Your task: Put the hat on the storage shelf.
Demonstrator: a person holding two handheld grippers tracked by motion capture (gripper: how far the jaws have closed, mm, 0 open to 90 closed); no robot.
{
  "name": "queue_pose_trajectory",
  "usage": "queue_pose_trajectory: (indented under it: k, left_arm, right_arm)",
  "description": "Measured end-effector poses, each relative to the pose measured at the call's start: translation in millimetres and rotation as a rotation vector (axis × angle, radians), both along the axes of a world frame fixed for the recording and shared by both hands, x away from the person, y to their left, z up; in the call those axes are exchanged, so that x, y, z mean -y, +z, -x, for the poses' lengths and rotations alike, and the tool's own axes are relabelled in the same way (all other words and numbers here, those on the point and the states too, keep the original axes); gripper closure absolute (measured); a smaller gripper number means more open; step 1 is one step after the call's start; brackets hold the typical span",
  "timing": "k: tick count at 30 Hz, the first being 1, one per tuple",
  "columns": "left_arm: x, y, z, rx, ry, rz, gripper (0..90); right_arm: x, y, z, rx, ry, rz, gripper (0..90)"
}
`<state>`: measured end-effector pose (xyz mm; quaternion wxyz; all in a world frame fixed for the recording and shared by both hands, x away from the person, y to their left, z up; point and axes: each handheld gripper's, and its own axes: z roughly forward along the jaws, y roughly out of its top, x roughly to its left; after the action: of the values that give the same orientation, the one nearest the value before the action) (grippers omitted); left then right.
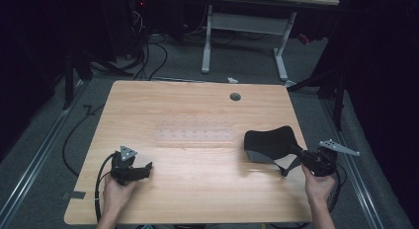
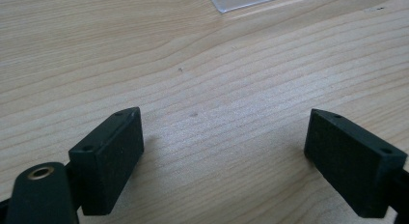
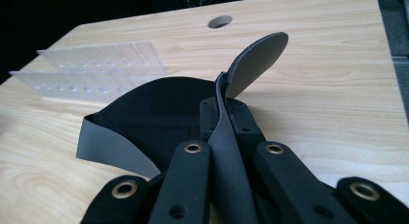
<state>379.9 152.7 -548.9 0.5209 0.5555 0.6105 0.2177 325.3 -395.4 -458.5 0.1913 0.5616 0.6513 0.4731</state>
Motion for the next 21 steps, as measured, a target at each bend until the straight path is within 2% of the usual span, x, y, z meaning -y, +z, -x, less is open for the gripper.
queue_pose_trajectory:
  k: [10,15,21]
  left_arm:
    - [2.1,0.3,3.0,0.007,-0.008,0.001,15.8]
    - [6.1,0.2,8.9,0.027,-0.039,-0.027,16.4]
    - [12.7,6.5,21.5,0.054,-0.103,0.002,16.1]
  right_arm:
    - [-10.9,-0.6,34.3,0.019,0.019,-0.026,87.0]
    - [-21.0,-2.0,45.1,0.026,0.044,-0.046,87.0]
    - [-35.7,0.3,50.1,0.041,0.084,-0.057,87.0]
